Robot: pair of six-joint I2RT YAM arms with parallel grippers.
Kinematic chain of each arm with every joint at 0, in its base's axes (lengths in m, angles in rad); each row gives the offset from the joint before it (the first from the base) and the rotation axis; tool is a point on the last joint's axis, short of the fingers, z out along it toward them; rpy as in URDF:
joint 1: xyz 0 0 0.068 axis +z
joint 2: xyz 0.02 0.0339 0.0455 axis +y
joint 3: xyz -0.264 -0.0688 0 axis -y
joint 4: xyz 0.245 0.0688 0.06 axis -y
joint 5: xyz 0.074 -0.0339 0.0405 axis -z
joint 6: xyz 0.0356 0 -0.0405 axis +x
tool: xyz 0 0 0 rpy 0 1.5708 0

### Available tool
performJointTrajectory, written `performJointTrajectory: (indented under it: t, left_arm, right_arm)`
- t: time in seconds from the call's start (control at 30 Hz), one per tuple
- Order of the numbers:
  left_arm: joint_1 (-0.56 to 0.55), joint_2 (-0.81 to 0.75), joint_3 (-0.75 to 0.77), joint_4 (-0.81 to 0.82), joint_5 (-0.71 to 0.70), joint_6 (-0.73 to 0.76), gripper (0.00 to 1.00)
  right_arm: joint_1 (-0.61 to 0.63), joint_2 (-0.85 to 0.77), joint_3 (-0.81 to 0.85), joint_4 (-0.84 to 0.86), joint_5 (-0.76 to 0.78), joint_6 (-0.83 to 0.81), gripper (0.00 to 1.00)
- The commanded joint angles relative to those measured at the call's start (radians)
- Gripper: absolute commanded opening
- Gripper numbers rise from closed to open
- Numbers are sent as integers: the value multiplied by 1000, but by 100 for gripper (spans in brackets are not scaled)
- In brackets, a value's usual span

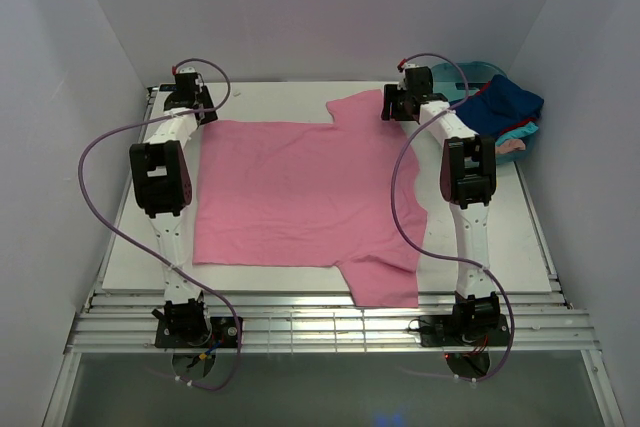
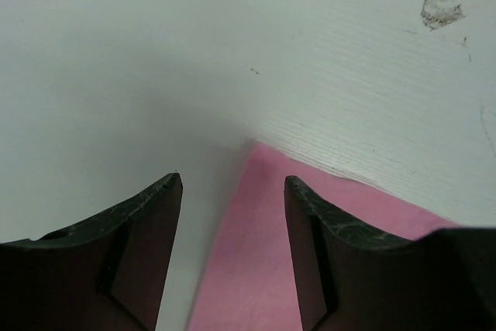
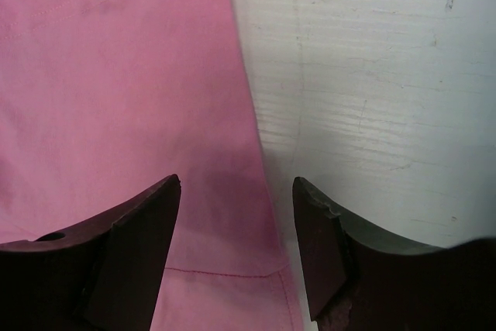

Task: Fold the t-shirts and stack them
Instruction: Grap the side of the flattened tshirt furthest away from the robot with both arms

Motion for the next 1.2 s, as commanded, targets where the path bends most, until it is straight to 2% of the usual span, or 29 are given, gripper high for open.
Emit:
performJointTrajectory:
  t: [0.0, 0.73, 1.17]
  left_arm:
    - [-2, 12, 42, -14, 58, -1, 66]
    - [-2, 108, 105, -17, 121, -22, 65]
    - [-2, 110, 79, -22, 105, -36, 54]
  right_arm:
    - [-23, 20, 51, 22, -13, 5, 66]
    - [-67, 97, 117, 29, -99, 94, 67]
    - [-58, 143, 132, 65, -245, 178, 61]
